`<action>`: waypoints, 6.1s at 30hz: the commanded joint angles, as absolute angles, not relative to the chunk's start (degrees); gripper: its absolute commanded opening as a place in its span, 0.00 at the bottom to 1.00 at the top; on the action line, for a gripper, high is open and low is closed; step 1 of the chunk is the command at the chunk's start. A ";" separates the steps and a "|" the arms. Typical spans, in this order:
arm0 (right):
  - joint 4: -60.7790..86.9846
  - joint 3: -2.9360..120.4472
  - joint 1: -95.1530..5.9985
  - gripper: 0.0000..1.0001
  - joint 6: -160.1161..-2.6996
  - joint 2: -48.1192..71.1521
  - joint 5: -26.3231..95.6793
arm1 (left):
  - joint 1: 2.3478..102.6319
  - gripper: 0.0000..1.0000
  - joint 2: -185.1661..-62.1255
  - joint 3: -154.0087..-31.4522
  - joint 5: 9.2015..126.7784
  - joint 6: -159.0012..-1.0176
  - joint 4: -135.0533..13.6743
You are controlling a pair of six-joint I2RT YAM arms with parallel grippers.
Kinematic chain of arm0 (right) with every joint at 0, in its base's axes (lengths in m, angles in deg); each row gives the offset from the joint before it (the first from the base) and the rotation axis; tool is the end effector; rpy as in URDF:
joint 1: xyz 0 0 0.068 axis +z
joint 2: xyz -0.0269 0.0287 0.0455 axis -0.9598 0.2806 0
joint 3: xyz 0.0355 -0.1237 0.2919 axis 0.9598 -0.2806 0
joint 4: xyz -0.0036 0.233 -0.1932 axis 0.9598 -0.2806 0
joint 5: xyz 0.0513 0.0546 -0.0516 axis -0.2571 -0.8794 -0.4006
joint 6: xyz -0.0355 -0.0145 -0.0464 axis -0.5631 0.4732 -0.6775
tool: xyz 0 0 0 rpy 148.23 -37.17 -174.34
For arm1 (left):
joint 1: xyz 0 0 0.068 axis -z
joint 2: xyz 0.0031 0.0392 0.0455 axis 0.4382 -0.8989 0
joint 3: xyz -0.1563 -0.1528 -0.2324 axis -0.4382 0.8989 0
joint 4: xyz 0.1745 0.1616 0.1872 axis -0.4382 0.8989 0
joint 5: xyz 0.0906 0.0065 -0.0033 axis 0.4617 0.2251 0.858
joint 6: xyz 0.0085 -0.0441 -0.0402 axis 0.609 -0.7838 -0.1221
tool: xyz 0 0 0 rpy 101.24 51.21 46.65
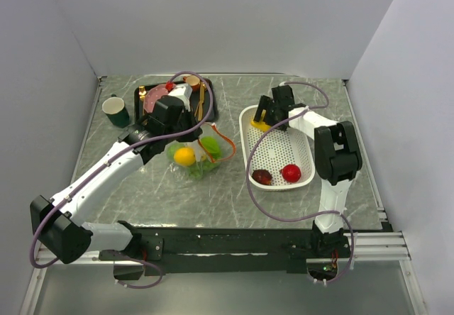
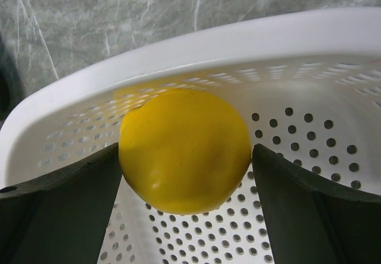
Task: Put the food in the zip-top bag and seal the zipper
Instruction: Pick up the fake fruit from the bin, then place the fake fruit in the zipper food storage bag, then pick up the fake fruit from the bin.
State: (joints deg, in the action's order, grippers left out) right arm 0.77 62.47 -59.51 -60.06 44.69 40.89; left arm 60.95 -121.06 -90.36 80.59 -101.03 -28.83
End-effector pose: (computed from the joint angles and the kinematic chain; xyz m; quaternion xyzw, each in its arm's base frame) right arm 0.4831 0.1233 0.1937 0.1090 0.9266 0.1408 0.3312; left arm 0.2633 -0.1800 0.3916 -0.0001 0.8774 -0.2385 0.4162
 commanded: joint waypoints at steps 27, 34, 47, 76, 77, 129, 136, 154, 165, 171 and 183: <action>6.40 51.68 -59.82 0.28 -59.75 30.02 35.64 | 60.80 0.01 -121.63 -92.28 78.89 -101.13 -32.04; 5.61 44.31 -59.29 0.28 -58.78 19.66 35.03 | 60.80 0.01 -123.21 -93.51 78.54 -100.77 -30.90; 1.83 41.74 -51.05 0.29 -55.71 6.73 29.58 | 60.80 0.01 -124.62 -92.98 76.78 -102.18 -33.54; 7.72 56.26 -31.87 0.77 -48.58 25.54 23.86 | 60.80 0.01 -120.58 -94.57 79.41 -102.09 -31.16; 7.55 55.90 -32.04 0.79 -48.67 25.27 24.12 | 60.80 0.01 -120.14 -94.30 79.68 -102.18 -31.34; -19.43 36.12 -45.67 0.95 -61.06 9.88 37.23 | 60.44 0.01 -119.69 -91.49 82.40 -104.73 -32.66; -21.11 37.70 -45.32 0.93 -63.87 13.66 36.43 | 60.44 0.01 -120.22 -91.84 83.02 -104.64 -33.01; -16.01 41.82 -45.32 0.59 -62.13 17.18 37.39 | 60.44 0.01 -118.81 -91.05 85.66 -104.64 -32.31; -9.51 45.78 -47.69 0.60 -59.66 23.59 48.55 | 60.44 0.01 -118.55 -90.87 85.22 -104.29 -32.14; -10.55 48.77 -47.95 0.77 -61.06 30.01 48.91 | 60.44 0.01 -116.97 -89.47 87.50 -104.29 -31.51; -10.39 47.46 -48.39 0.95 -63.96 27.38 48.21 | 60.44 0.01 -118.90 -91.05 86.36 -103.32 -31.60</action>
